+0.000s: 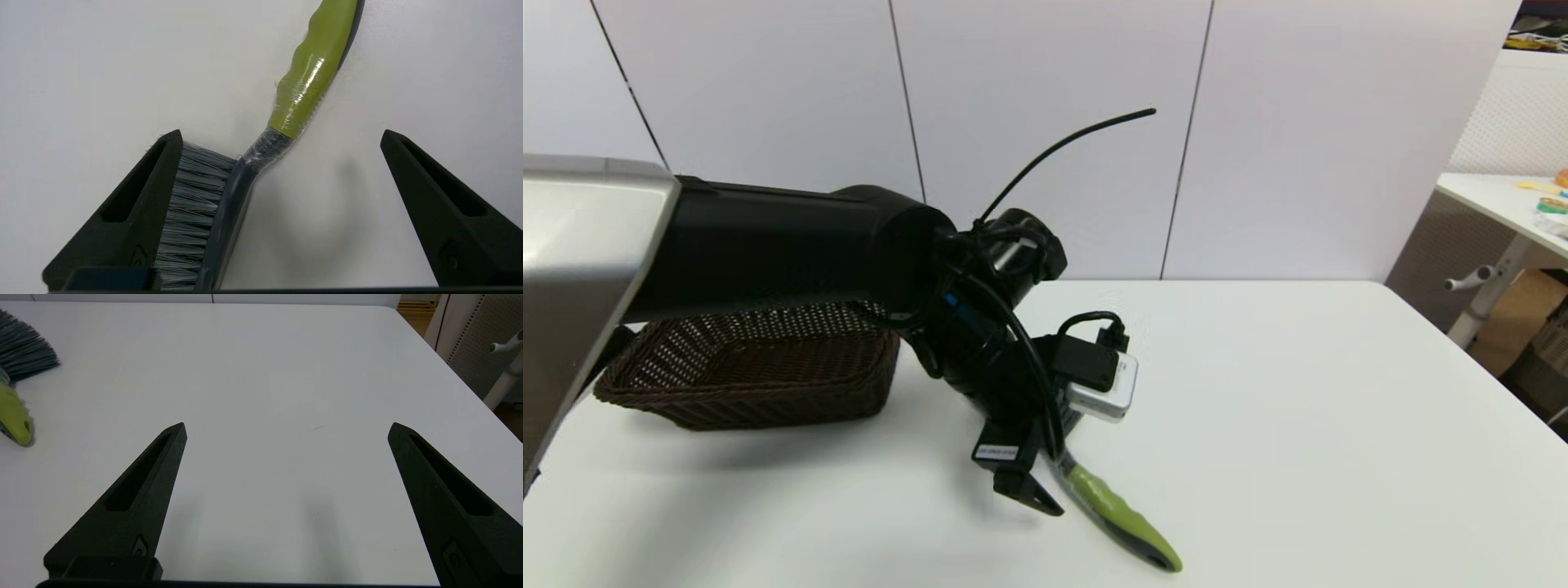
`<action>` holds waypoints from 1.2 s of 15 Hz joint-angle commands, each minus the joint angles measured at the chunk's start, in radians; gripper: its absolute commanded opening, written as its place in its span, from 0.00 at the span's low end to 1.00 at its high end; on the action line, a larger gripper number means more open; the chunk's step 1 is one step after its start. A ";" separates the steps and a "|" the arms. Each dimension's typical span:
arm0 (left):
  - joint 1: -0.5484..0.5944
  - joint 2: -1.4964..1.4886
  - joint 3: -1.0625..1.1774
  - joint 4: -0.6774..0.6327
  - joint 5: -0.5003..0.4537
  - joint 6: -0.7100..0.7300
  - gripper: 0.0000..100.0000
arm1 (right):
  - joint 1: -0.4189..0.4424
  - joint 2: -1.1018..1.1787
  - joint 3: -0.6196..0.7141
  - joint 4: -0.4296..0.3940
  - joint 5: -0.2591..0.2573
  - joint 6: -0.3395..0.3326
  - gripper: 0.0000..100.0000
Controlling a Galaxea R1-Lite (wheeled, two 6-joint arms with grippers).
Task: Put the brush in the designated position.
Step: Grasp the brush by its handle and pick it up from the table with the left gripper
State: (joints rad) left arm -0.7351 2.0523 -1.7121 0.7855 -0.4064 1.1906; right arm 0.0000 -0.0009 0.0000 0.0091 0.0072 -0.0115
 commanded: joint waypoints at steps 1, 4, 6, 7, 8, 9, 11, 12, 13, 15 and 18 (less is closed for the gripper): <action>0.000 0.045 -0.026 0.060 -0.003 0.053 1.00 | 0.000 0.001 0.002 0.000 0.000 -0.001 1.00; 0.002 0.078 -0.050 0.060 0.000 0.132 1.00 | 0.000 0.001 0.002 0.000 0.000 -0.001 1.00; 0.002 0.100 -0.069 0.063 0.001 0.178 1.00 | 0.000 0.001 0.002 0.000 0.000 -0.001 1.00; 0.002 0.103 -0.076 0.078 0.003 0.196 1.00 | 0.000 0.001 0.002 0.000 0.000 -0.001 1.00; 0.003 0.109 -0.089 0.107 0.004 0.213 1.00 | 0.000 0.001 0.002 0.000 0.000 -0.001 1.00; 0.003 0.115 -0.103 0.138 0.006 0.230 1.00 | 0.000 0.001 0.002 0.000 0.000 -0.001 1.00; 0.011 0.118 -0.116 0.185 0.011 0.244 1.00 | 0.000 0.001 0.002 0.000 0.000 -0.001 1.00; 0.017 0.123 -0.129 0.195 0.011 0.247 1.00 | 0.000 0.001 0.002 0.000 0.000 -0.001 1.00; 0.020 0.127 -0.146 0.207 0.011 0.257 1.00 | 0.000 0.001 0.002 0.000 0.000 -0.001 1.00; 0.025 0.146 -0.190 0.245 0.012 0.267 1.00 | 0.000 0.001 0.002 0.000 0.000 -0.001 1.00; 0.026 0.177 -0.248 0.270 0.012 0.271 1.00 | 0.000 0.001 0.002 0.000 0.000 -0.001 1.00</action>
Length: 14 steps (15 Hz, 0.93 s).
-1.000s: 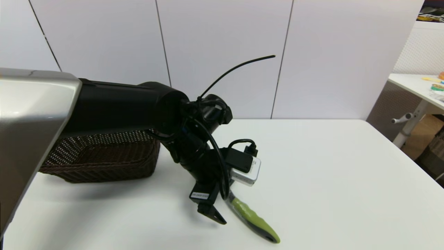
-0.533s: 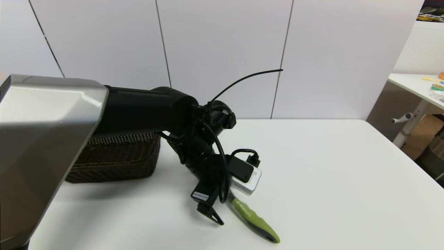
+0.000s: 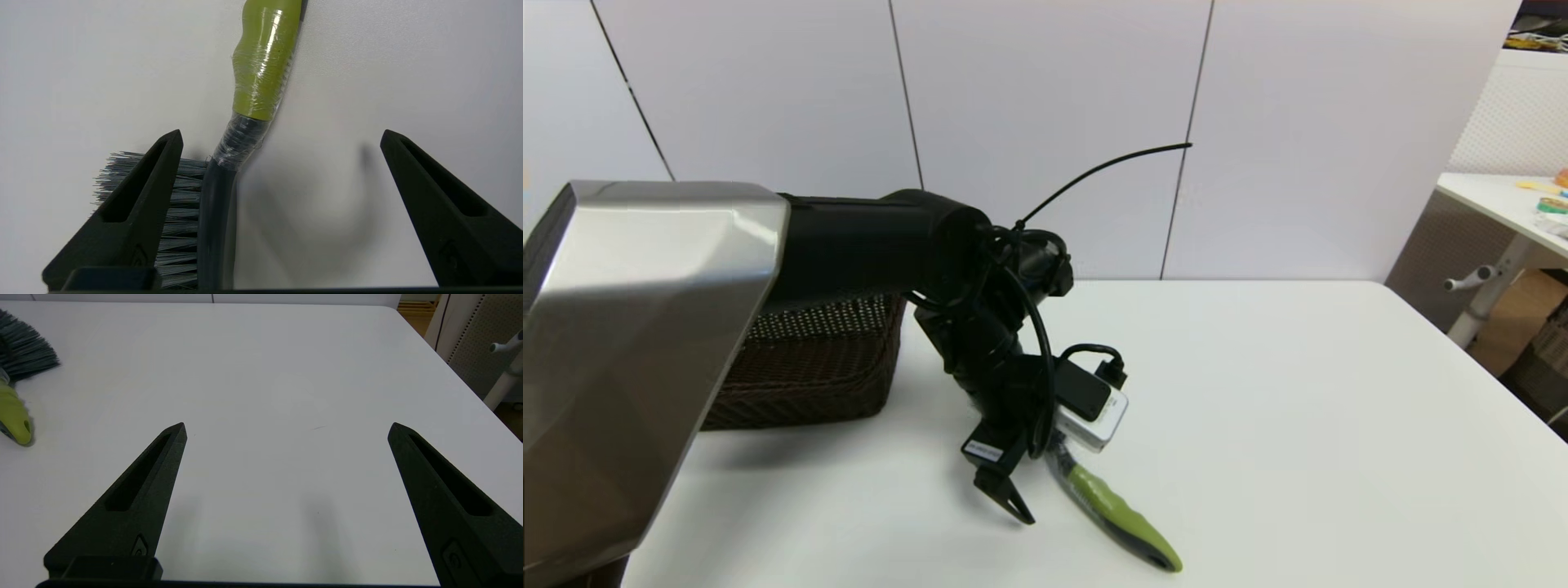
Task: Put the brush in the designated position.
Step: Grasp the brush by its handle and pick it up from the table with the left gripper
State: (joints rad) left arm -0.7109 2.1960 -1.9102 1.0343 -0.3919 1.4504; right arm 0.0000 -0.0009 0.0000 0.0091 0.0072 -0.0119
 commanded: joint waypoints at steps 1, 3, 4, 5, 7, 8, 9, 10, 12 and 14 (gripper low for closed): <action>0.002 0.038 -0.052 0.021 -0.002 0.010 1.00 | 0.000 0.001 0.002 0.000 0.000 0.000 1.00; 0.002 0.056 -0.052 0.018 -0.002 0.010 1.00 | 0.000 0.001 0.002 0.000 0.000 0.000 1.00; 0.002 0.064 -0.052 0.020 -0.002 0.010 1.00 | 0.000 0.001 0.002 0.000 0.000 0.000 1.00; 0.002 0.067 -0.053 0.018 -0.002 0.011 1.00 | 0.000 0.001 0.002 0.000 0.000 0.000 1.00; 0.002 0.070 -0.059 0.017 -0.002 0.011 1.00 | 0.000 0.001 0.002 0.000 0.000 0.000 1.00; 0.004 0.070 -0.059 0.017 -0.002 0.011 1.00 | 0.000 0.001 0.002 0.000 0.000 0.000 1.00; 0.004 0.068 -0.061 0.017 -0.002 0.011 1.00 | 0.000 0.001 0.002 0.000 0.000 0.000 1.00; 0.007 0.068 -0.061 0.017 -0.002 0.011 1.00 | 0.000 0.001 0.002 0.000 0.000 0.000 1.00; 0.010 0.067 -0.061 0.015 -0.004 0.010 1.00 | 0.000 0.001 0.002 0.000 0.000 0.000 1.00; 0.010 0.065 -0.061 0.013 -0.004 0.007 1.00 | 0.000 0.001 0.002 0.000 0.000 0.000 1.00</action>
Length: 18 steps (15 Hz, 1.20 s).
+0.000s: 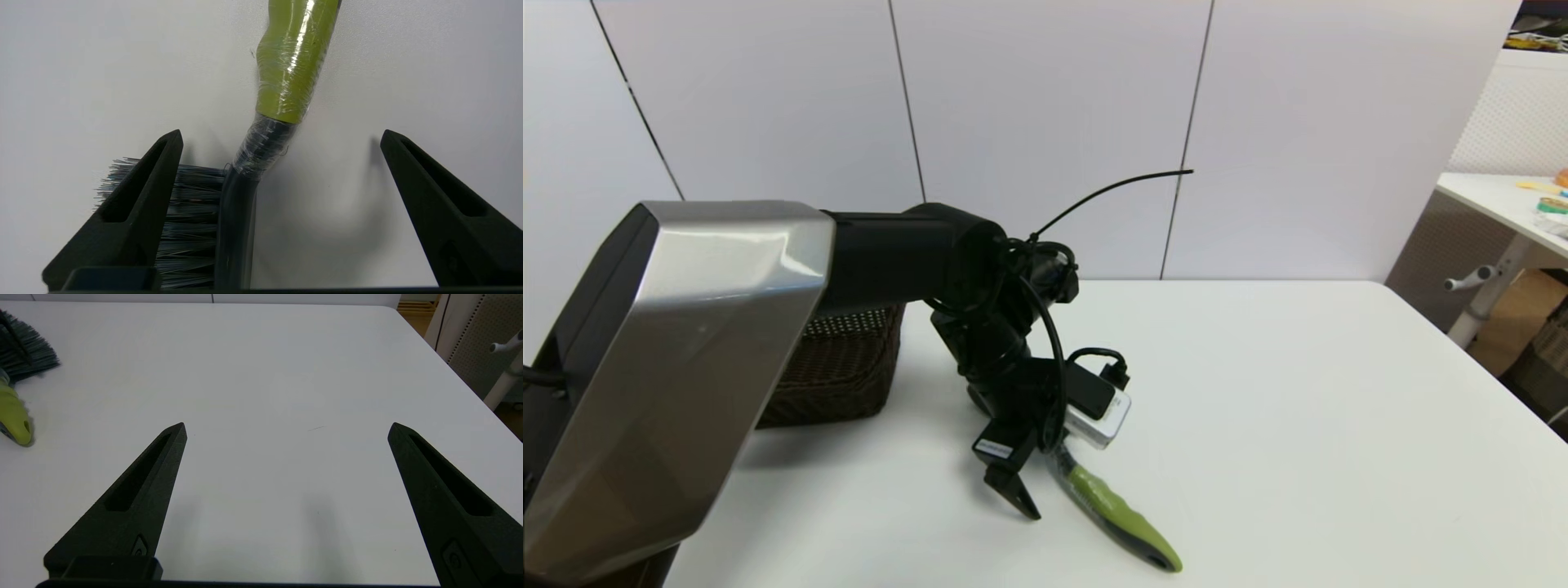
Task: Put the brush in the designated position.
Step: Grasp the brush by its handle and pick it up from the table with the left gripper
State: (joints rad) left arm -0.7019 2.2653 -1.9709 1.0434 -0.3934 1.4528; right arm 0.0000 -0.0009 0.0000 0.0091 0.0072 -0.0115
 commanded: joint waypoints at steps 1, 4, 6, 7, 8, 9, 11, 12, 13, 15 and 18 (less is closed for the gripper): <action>0.001 -0.004 0.000 0.004 -0.004 0.005 1.00 | 0.000 0.001 0.002 0.000 0.000 -0.001 1.00; 0.001 0.002 -0.002 0.001 -0.008 0.003 1.00 | 0.000 0.001 0.002 0.000 0.000 -0.001 1.00; 0.001 0.000 -0.003 0.000 -0.010 0.000 1.00 | 0.000 0.001 0.002 0.000 0.000 -0.001 1.00; 0.001 -0.001 -0.003 -0.005 -0.012 0.000 1.00 | 0.000 0.001 0.002 0.000 0.000 -0.001 1.00; 0.001 -0.004 -0.003 -0.010 -0.012 -0.002 1.00 | 0.000 0.001 0.002 0.000 0.000 -0.001 1.00; 0.001 -0.015 -0.003 -0.013 -0.012 -0.005 1.00 | 0.000 0.001 0.002 0.000 0.000 -0.001 1.00; -0.001 -0.040 -0.003 -0.014 -0.012 -0.018 1.00 | 0.000 0.001 0.002 0.000 0.000 -0.001 1.00; -0.001 -0.056 -0.003 -0.014 -0.012 -0.037 1.00 | 0.000 0.001 0.002 0.000 0.000 -0.001 1.00; -0.002 -0.082 -0.003 -0.014 -0.010 -0.069 1.00 | 0.000 0.001 0.002 0.000 0.000 -0.001 1.00; -0.004 -0.148 -0.003 -0.014 -0.010 -0.157 1.00 | 0.000 0.001 0.002 0.000 0.000 -0.001 1.00; -0.014 -0.217 -0.002 -0.039 -0.010 -0.370 1.00 | 0.000 0.001 0.002 0.000 0.000 -0.001 1.00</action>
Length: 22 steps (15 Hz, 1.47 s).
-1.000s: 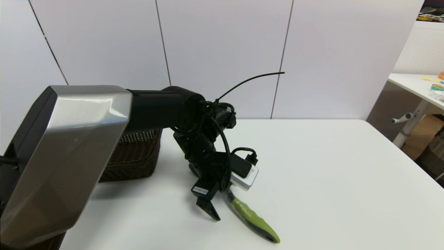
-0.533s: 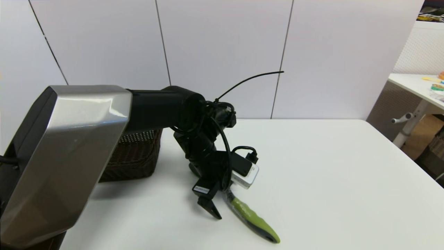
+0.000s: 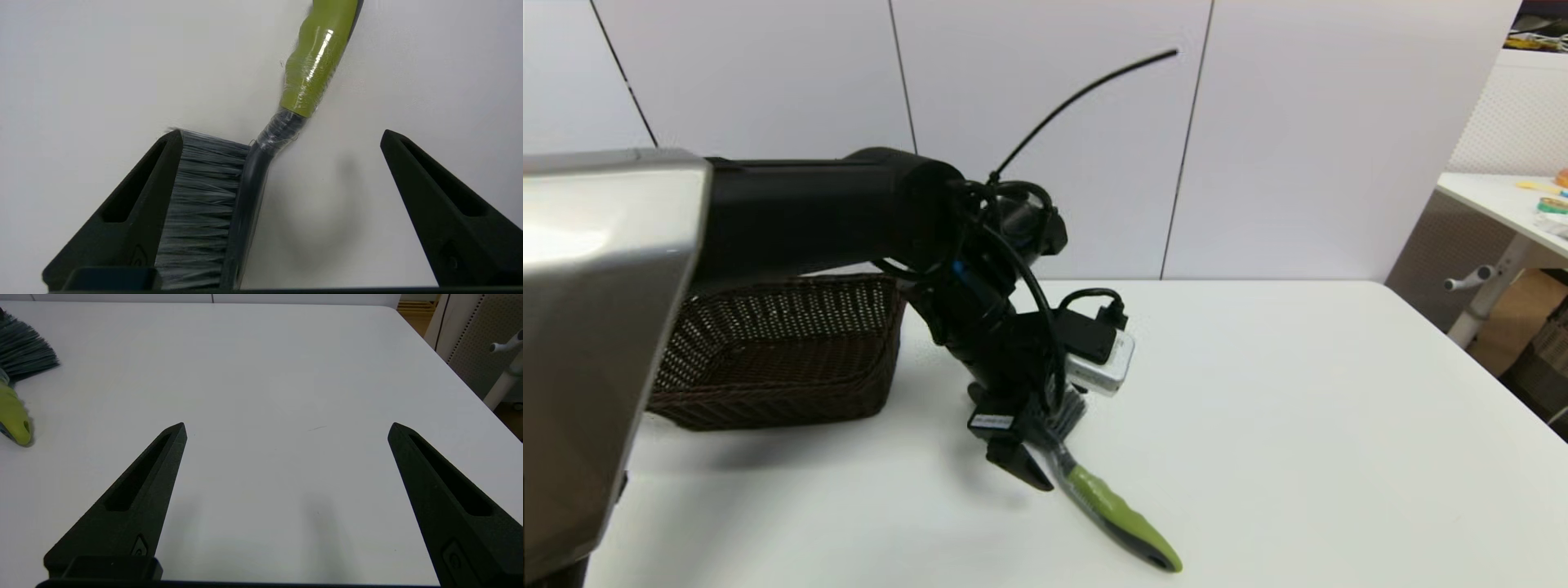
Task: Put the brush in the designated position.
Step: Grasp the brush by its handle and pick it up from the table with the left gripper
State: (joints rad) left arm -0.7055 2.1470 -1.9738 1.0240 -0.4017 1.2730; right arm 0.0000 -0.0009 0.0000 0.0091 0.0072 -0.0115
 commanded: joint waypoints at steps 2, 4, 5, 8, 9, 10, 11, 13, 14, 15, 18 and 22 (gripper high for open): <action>-0.038 -0.122 0.003 -0.064 0.006 -0.415 1.00 | 0.000 0.001 0.002 0.000 0.000 -0.001 1.00; -0.091 -0.133 0.001 -0.091 0.046 -0.741 1.00 | 0.000 0.001 0.002 0.000 0.000 -0.001 1.00; -0.115 -0.133 0.003 -0.122 0.096 -0.868 1.00 | 0.000 0.001 0.002 0.000 0.000 -0.001 1.00; -0.175 -0.124 0.013 -0.173 0.356 -1.196 1.00 | 0.000 0.001 0.002 0.000 0.000 -0.001 1.00; -0.200 -0.118 0.015 -0.167 0.483 -1.317 1.00 | 0.000 0.001 0.002 0.000 0.000 -0.001 1.00; -0.215 -0.107 0.015 -0.165 0.577 -1.417 1.00 | 0.000 0.001 0.002 0.000 0.000 -0.001 1.00; -0.230 -0.101 0.021 -0.159 0.667 -1.514 1.00 | 0.000 0.001 0.002 0.000 0.000 -0.001 1.00; -0.249 -0.093 0.046 -0.102 0.774 -1.664 1.00 | 0.000 0.001 0.002 0.000 0.000 -0.001 1.00; -0.259 -0.088 0.047 -0.064 0.801 -1.741 1.00 | 0.000 0.001 0.002 0.000 0.000 -0.001 1.00; -0.267 -0.081 0.047 -0.015 0.822 -1.833 1.00 | 0.000 0.001 0.002 0.000 0.000 -0.001 1.00; -0.295 -0.056 0.047 0.060 0.851 -2.034 1.00 | 0.000 0.001 0.002 0.000 0.000 -0.001 1.00; -0.324 -0.026 0.038 0.060 0.880 -2.190 1.00 | 0.000 0.001 0.002 0.000 0.000 -0.001 1.00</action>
State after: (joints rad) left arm -1.0160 2.0983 -1.9306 1.0766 0.4709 -0.8585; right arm 0.0000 -0.0009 0.0000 0.0091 0.0072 -0.0115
